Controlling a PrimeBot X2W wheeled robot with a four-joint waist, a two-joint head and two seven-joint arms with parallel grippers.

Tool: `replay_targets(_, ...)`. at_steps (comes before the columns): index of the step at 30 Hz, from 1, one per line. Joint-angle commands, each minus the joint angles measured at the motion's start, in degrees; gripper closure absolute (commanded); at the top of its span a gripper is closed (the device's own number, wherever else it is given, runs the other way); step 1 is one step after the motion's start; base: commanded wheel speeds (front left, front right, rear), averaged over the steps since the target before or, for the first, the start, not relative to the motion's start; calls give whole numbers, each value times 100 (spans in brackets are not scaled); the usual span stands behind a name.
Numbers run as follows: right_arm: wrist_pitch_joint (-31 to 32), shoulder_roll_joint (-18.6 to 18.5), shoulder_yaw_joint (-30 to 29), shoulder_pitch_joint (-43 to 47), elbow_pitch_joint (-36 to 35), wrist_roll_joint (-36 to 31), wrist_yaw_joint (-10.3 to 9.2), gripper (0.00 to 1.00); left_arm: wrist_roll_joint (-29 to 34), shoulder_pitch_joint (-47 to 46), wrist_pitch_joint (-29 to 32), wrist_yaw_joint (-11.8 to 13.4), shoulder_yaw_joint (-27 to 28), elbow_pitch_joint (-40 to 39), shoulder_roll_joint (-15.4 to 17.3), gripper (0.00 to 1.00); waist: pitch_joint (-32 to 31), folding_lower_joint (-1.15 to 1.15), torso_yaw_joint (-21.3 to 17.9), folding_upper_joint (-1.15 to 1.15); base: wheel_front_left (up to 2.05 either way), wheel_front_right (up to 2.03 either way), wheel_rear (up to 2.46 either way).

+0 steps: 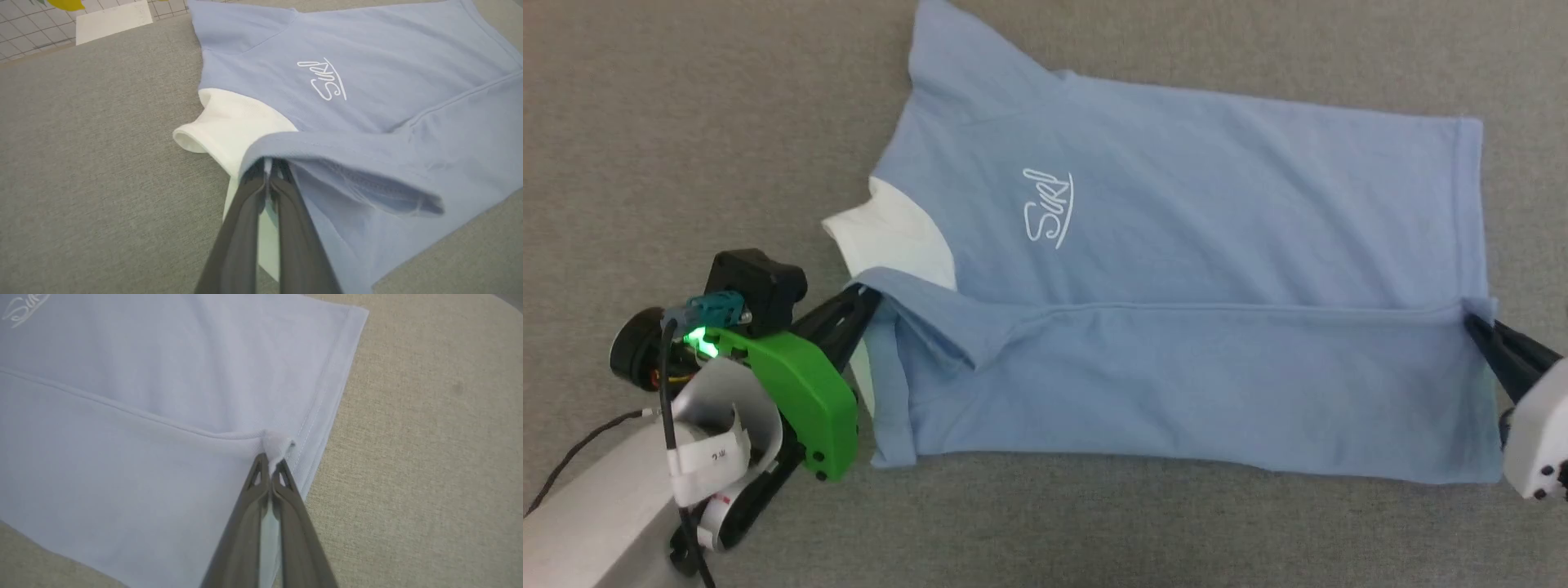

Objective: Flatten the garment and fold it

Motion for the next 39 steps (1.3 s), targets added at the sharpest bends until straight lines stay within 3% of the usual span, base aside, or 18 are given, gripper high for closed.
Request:
replay_targets(1,-52,-15,92,-143,94,-37,-9,100,78,-115,-75,-54,0,161,-68,100,429,0,-170,0,0,0,0)
replay_targets(8,-199,-14,472,-524,635,39,-9,100,34,-206,-203,-191,-100,965,-394,100,647,0,-185,0,0,0,0)
replay_targets(9,-218,-5,472,-543,694,79,-9,100,17,-211,-280,-189,-80,1027,-461,88,646,0,-172,0,0,0,0)
replay_targets(10,-232,-5,469,-553,730,99,-9,93,8,-213,-336,-191,-69,1075,-508,75,636,0,-161,0,0,0,0)
replay_targets(11,-246,-15,468,-557,762,115,-9,52,14,-217,-405,-201,-66,1131,-555,63,610,0,-149,0,0,0,0)
replay_targets(12,-259,-18,456,-550,780,129,-9,0,11,-215,-460,-205,-61,1177,-597,57,578,0,-139,0,0,0,0)
replay_targets(14,-305,3,394,-522,791,173,-9,0,-4,-204,-554,-229,-65,1267,-680,19,486,0,-122,0,0,0,0)
replay_targets(16,-344,24,329,-468,765,202,-9,0,-37,-175,-666,-245,-52,1333,-765,0,363,0,-107,0,0,0,0)
replay_targets(22,-525,276,-58,-153,389,176,-9,0,-57,128,-1247,-59,142,1299,-862,0,-157,0,-97,0,0,0,0)
replay_targets(24,-648,434,-279,19,178,59,-9,0,-40,345,-1554,125,280,1170,-850,0,-320,0,-95,0,0,0,0)
replay_targets(25,-880,657,-567,195,-40,-180,-9,0,43,597,-1909,383,434,997,-812,0,-468,0,-87,0,0,0,0)
replay_targets(29,-1484,1275,-1128,592,-358,-894,-9,0,130,1230,-2524,925,712,639,-807,0,-698,0,-43,0,0,0,0)
replay_targets(34,-2320,2208,-1631,1096,-435,-1826,-9,0,406,2136,-2882,1610,1029,339,-1109,0,-911,0,2,0,0,0,0)
replay_targets(39,-2737,2652,-1809,1411,-189,-2096,-9,0,696,2889,-2921,1867,1337,221,-1657,0,-1020,0,36,0,0,0,0)
